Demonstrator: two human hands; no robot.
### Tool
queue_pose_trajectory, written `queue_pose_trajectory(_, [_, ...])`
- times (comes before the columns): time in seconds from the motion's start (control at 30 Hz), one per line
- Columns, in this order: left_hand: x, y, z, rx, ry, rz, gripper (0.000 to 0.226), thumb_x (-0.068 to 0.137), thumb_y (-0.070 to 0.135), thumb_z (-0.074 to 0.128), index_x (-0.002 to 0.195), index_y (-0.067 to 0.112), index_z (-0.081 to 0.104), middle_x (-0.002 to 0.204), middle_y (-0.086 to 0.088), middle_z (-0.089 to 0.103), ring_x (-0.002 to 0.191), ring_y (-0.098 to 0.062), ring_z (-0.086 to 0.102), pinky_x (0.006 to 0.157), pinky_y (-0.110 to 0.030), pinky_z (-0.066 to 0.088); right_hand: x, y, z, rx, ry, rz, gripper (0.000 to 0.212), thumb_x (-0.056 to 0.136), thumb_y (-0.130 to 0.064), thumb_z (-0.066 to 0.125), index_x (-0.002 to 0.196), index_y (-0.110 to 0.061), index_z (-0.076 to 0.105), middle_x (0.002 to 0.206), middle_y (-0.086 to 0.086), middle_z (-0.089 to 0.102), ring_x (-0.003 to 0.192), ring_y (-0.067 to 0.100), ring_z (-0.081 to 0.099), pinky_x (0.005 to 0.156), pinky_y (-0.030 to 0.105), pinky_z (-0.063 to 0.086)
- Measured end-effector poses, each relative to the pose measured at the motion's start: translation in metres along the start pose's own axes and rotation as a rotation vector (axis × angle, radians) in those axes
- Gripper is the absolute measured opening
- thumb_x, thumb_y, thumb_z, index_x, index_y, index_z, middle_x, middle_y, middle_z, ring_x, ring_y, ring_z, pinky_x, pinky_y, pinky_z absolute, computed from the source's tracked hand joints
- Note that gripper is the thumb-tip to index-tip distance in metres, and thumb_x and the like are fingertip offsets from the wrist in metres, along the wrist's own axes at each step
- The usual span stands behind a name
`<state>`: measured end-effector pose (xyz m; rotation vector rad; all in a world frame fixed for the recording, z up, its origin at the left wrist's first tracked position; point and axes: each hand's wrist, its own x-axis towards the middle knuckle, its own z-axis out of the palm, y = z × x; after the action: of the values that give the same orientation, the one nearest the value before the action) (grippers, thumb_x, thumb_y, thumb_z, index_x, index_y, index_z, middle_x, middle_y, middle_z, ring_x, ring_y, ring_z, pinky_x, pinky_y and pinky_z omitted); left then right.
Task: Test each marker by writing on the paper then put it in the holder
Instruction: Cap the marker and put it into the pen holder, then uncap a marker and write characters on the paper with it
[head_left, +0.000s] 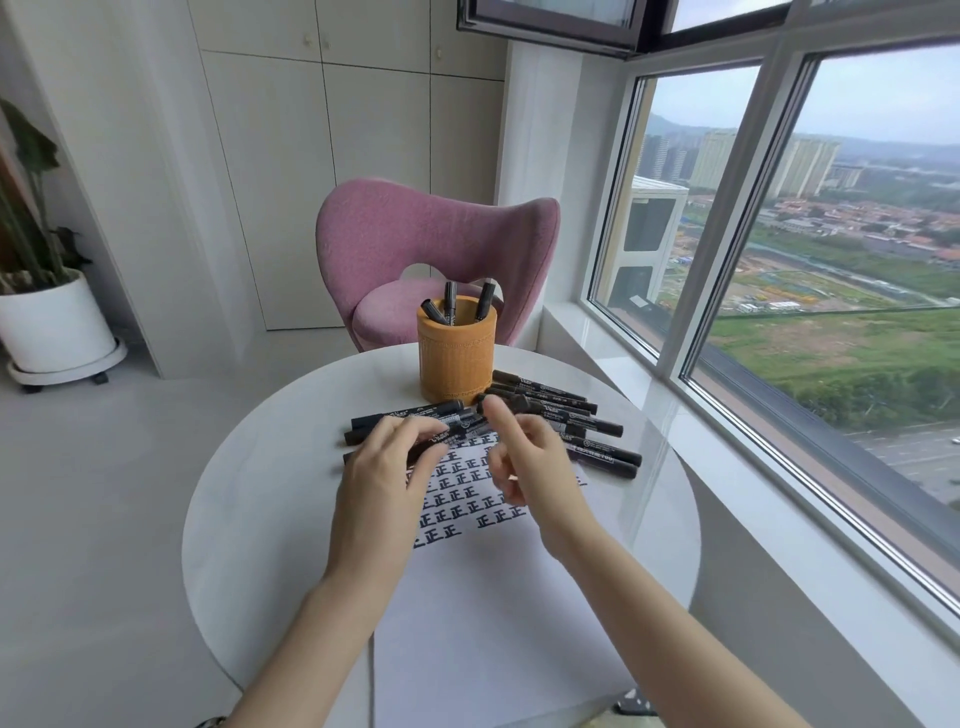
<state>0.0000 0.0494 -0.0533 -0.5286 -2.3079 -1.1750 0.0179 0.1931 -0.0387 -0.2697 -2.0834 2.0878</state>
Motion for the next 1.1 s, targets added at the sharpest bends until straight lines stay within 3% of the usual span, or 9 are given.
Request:
queue_pose_trajectory(0.1, [-0.007, 0.009, 0.003, -0.048, -0.073, 0.009, 0.016, 0.091, 0.021, 0.056, 0.107, 0.023, 0.061, 0.101, 0.013, 0.061, 0.095, -0.011, 0.06, 0.08, -0.034, 0.05, -0.007, -0.001, 0.002, -0.002, -0.094, -0.072, 0.046, 0.093, -0.037, 0.058, 0.066, -0.003, 0.044, 0.046, 0.0, 0.036, 0.044, 0.013, 0.028, 0.043, 0.019, 0.023])
queue_pose_trajectory(0.2, [-0.013, 0.012, 0.005, -0.116, -0.175, -0.029, 0.016, 0.095, 0.019, 0.049, 0.108, 0.025, 0.055, 0.087, 0.021, 0.056, 0.085, -0.002, 0.053, 0.073, -0.012, 0.039, -0.01, -0.002, 0.002, 0.031, -0.079, -0.144, 0.036, 0.095, -0.023, 0.057, 0.066, -0.005, 0.044, 0.05, 0.007, 0.03, 0.044, 0.014, 0.023, 0.044, 0.023, 0.019])
queue_pose_trajectory(0.33, [-0.017, 0.013, 0.005, -0.102, -0.267, -0.073, 0.014, 0.096, 0.032, 0.043, 0.105, 0.024, 0.051, 0.092, 0.013, 0.058, 0.087, -0.012, 0.052, 0.073, -0.027, 0.039, -0.016, 0.0, -0.003, 0.021, -0.106, -0.171, 0.031, 0.097, -0.02, 0.053, 0.071, -0.007, 0.042, 0.051, 0.007, 0.028, 0.045, 0.015, 0.021, 0.044, 0.023, 0.02])
queue_pose_trajectory(0.47, [-0.019, 0.018, 0.004, 0.023, -0.234, -0.003, 0.021, 0.096, 0.037, 0.041, 0.099, 0.023, 0.055, 0.088, 0.004, 0.065, 0.084, -0.022, 0.056, 0.073, -0.037, 0.043, -0.022, 0.001, -0.005, 0.06, -0.136, -0.184, 0.032, 0.099, -0.016, 0.049, 0.072, -0.002, 0.039, 0.053, 0.007, 0.025, 0.046, 0.015, 0.021, 0.046, 0.024, 0.017])
queue_pose_trajectory(0.6, [-0.021, 0.017, 0.001, 0.003, -0.274, 0.015, 0.015, 0.095, 0.04, 0.041, 0.089, 0.029, 0.05, 0.065, -0.001, 0.055, 0.067, -0.021, 0.046, 0.061, -0.034, 0.036, -0.025, 0.0, -0.006, 0.078, -0.151, -0.195, 0.026, 0.099, -0.013, 0.047, 0.075, -0.005, 0.041, 0.056, 0.008, 0.028, 0.05, 0.017, 0.023, 0.051, 0.03, 0.016])
queue_pose_trajectory(0.77, [-0.023, 0.013, 0.0, -0.152, -0.331, -0.039, 0.017, 0.093, 0.04, 0.047, 0.085, 0.027, 0.054, 0.057, 0.004, 0.045, 0.056, -0.015, 0.037, 0.054, -0.028, 0.031, -0.028, 0.002, -0.009, 0.08, -0.163, -0.198, 0.028, 0.099, -0.015, 0.047, 0.079, 0.005, 0.044, 0.052, 0.004, 0.029, 0.048, 0.015, 0.025, 0.049, 0.024, 0.021])
queue_pose_trajectory(0.97, [-0.023, 0.017, 0.0, -0.211, -0.376, -0.055, 0.014, 0.093, 0.045, 0.045, 0.089, 0.035, 0.053, 0.06, 0.004, 0.049, 0.057, -0.013, 0.039, 0.055, -0.026, 0.031, -0.028, 0.0, -0.015, 0.108, -0.131, -0.194, 0.033, 0.092, -0.016, 0.062, 0.066, -0.002, 0.046, 0.05, 0.007, 0.028, 0.047, 0.018, 0.02, 0.047, 0.029, 0.015])
queue_pose_trajectory(1.03, [-0.023, 0.012, -0.001, -0.258, -0.379, -0.098, 0.021, 0.093, 0.046, 0.034, 0.098, 0.037, 0.052, 0.067, -0.007, 0.049, 0.06, -0.015, 0.042, 0.06, -0.029, 0.034, -0.026, -0.002, -0.022, 0.115, -0.101, -0.17, 0.035, 0.087, -0.013, 0.068, 0.057, -0.013, 0.051, 0.05, 0.003, 0.026, 0.048, 0.017, 0.018, 0.046, 0.027, 0.014])
queue_pose_trajectory(1.1, [-0.023, 0.005, -0.002, -0.31, -0.365, -0.141, 0.025, 0.093, 0.036, 0.026, 0.102, 0.036, 0.05, 0.072, -0.007, 0.05, 0.065, -0.013, 0.043, 0.065, -0.028, 0.035, -0.022, -0.003, -0.031, 0.144, -0.048, -0.133, 0.043, 0.084, -0.01, 0.07, 0.05, -0.022, 0.048, 0.05, -0.001, 0.023, 0.048, 0.015, 0.014, 0.045, 0.023, 0.014])
